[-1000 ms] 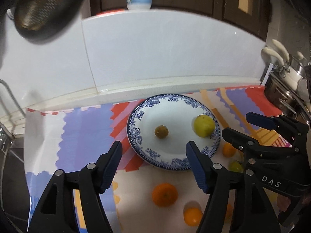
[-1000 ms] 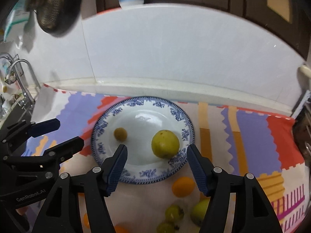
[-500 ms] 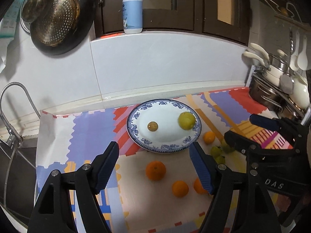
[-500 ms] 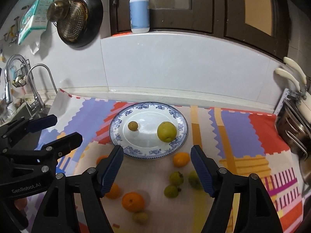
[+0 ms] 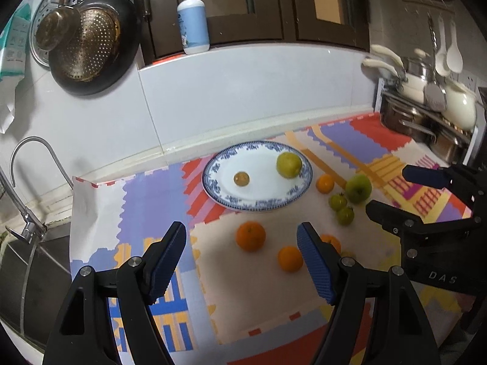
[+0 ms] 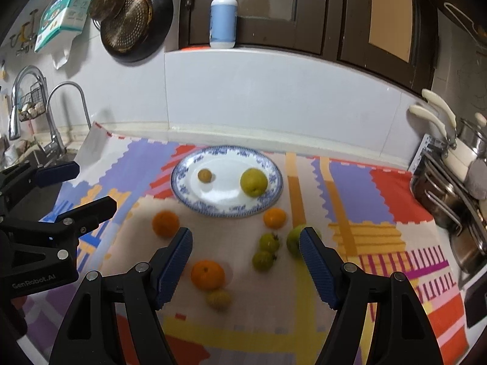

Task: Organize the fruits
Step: 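Lift both open tools away from the plate, then grasp an orange with the left tool while the right tool grasps another brown fruit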

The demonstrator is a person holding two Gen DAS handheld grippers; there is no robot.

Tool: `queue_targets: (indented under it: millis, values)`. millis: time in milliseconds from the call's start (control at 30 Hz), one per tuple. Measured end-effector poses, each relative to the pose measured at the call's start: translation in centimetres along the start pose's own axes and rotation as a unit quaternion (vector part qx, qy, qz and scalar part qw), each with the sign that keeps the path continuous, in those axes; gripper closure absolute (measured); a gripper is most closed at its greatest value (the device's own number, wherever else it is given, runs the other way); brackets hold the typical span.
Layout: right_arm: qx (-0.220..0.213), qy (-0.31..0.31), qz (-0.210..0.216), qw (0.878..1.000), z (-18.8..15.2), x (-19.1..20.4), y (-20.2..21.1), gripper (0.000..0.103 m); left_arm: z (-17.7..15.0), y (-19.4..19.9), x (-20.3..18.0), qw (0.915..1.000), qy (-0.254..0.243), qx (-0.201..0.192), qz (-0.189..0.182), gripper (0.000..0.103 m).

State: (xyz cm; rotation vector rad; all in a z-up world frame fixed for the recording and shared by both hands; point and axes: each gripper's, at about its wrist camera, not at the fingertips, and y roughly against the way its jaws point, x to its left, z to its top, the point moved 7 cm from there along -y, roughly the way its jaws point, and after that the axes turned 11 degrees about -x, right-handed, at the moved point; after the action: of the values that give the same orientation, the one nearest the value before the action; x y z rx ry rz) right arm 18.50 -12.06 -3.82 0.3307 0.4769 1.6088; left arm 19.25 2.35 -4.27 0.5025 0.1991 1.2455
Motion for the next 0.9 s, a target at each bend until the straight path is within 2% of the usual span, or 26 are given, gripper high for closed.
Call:
queue_targets:
  millis: [433,733,900]
  values:
    - [0.060,0.011,0.005,0.998,-4.8,1.2,-1.1,0.030,-3.8,-1.3,-1.8,0.9971,-0.063,0.012,-0.041,0.028]
    - [0.091,0.009,0.011,0.996,-7.6,1.8,-2.7,0.030,-6.5,-3.9,-3.2,0.9914,-0.092,0.039,-0.084,0.033]
    - [0.115,-0.003,0.023,0.993,-8.8,1.9,-3.9,0.038,-7.6,-5.4,-3.8,0.9888,-0.093,0.054,-0.103,0.039]
